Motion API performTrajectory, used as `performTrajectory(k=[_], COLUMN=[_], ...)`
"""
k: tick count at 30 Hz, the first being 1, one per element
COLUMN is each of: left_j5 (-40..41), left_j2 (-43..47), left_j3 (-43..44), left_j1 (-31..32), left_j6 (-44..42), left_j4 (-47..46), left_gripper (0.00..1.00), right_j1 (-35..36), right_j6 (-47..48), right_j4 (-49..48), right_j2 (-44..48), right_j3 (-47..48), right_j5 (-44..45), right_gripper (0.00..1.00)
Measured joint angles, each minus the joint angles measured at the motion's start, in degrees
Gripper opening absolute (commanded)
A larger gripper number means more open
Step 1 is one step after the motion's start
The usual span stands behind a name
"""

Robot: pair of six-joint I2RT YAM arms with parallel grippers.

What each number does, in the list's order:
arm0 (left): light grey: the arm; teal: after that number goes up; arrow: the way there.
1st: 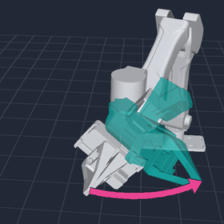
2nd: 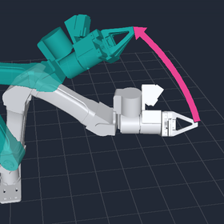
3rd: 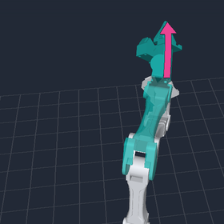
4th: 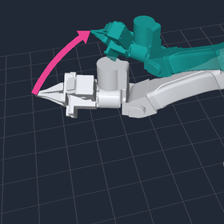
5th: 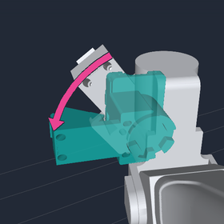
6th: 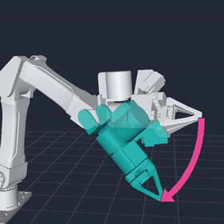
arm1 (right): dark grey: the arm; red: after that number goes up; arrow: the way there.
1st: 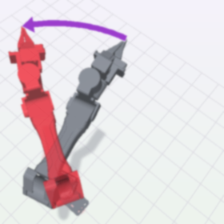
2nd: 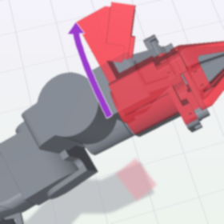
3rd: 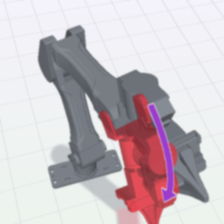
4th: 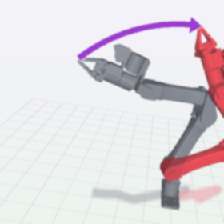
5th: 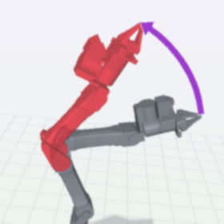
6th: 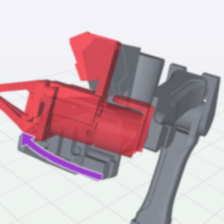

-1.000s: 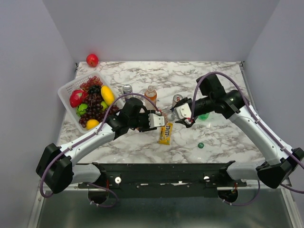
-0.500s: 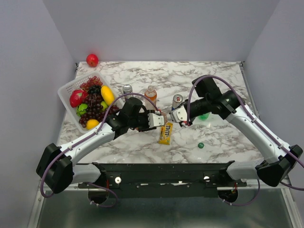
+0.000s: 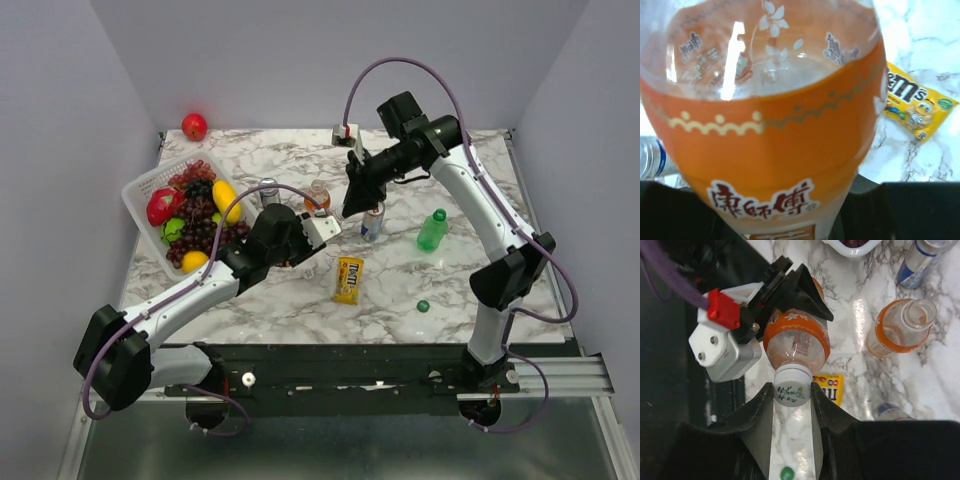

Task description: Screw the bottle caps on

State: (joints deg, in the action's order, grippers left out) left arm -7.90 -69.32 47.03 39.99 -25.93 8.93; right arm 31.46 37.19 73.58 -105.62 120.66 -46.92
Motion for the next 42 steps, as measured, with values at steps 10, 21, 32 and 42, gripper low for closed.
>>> performTrajectory(k=[10, 21, 32, 42], left_j5=[10.03, 12.7, -3.54, -11.28], left_j2=[0.0, 0.13, 0.37, 0.37], left_j3=[-1.95, -2.08, -2.78, -1.92], left_j1=[2.54, 2.99, 2.84, 2.73], left_j6=[3.17, 3.17, -4.76, -8.41], left_j4=[-0.94, -4.52, -2.38, -1.9], left_gripper=[0.0, 0.0, 0.0, 0.0], right_j1=[-2.95, -6.38, -5.03, 1.73], right_j6=[-29.31, -39.91, 13.0, 33.18], right_j4=[-2.27, -4.31, -2.32, -9.79], right_j2=[-3.34, -3.89, 17.16, 25.92], right_j3=[-2.51, -1.29, -14.12, -29.07], right_j5=[-2.08, -7.8, -7.96, -1.31], right_gripper=[0.0, 0.68, 0.7, 0.61])
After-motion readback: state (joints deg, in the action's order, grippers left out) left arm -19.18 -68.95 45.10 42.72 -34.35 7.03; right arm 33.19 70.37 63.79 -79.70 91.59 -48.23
